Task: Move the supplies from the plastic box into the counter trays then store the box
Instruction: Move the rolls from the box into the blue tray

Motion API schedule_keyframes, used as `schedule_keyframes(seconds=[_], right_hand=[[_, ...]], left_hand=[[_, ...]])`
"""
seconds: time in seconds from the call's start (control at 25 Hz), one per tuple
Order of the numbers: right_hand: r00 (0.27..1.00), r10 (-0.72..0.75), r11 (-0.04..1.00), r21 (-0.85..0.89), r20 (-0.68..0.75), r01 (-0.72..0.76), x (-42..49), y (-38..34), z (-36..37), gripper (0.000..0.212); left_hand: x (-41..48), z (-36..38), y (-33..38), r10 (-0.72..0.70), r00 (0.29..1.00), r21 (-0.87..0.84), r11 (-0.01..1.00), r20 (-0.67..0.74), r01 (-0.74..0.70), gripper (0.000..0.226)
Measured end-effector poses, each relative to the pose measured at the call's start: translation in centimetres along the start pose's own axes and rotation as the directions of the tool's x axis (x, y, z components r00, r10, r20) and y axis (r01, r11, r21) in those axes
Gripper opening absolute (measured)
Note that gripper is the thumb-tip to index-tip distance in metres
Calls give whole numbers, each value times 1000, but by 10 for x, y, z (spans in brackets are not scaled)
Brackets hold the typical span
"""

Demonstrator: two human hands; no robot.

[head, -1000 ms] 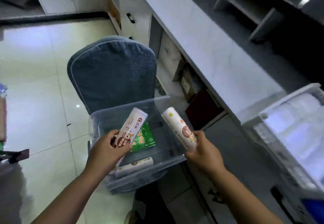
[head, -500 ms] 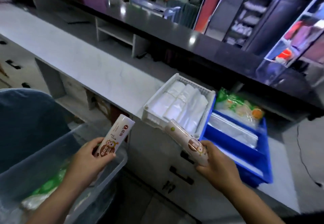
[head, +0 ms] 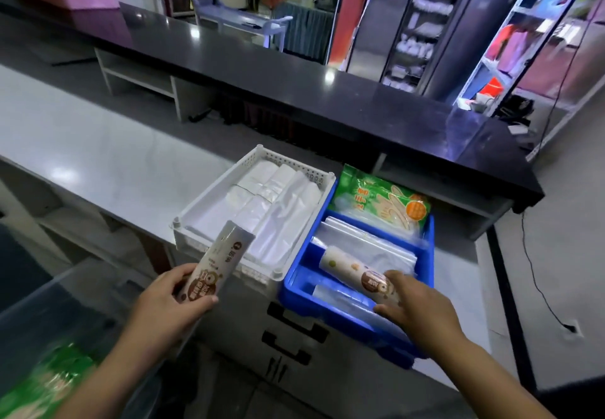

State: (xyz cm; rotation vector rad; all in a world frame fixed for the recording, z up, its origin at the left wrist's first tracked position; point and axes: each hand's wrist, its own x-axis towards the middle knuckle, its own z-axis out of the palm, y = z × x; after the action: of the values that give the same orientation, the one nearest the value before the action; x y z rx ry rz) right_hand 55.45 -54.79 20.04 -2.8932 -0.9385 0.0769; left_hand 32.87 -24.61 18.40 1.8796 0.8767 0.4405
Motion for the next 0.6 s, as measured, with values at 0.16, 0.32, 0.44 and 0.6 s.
schedule_keyframes(seconds=[0.16,0.32,0.44,0.6], right_hand=[[974,-223,965,-133,45,228,33,20,20,52],[964,-261,958,-108,51,265,48,30,34,48],[963,-257,960,-93,83,264,51,36,41,45],[955,-293,955,-40,46,295,53,35,37,32]], left_hand=[[6,32,11,-52,997,0,999,-65,52,46],[12,58,25,-92,990,-36,995,-108,89,50],[17,76,44,-94,988,-63,994,-125,87,55],[27,91,73,-49,996,-34,998,-75,46,52]])
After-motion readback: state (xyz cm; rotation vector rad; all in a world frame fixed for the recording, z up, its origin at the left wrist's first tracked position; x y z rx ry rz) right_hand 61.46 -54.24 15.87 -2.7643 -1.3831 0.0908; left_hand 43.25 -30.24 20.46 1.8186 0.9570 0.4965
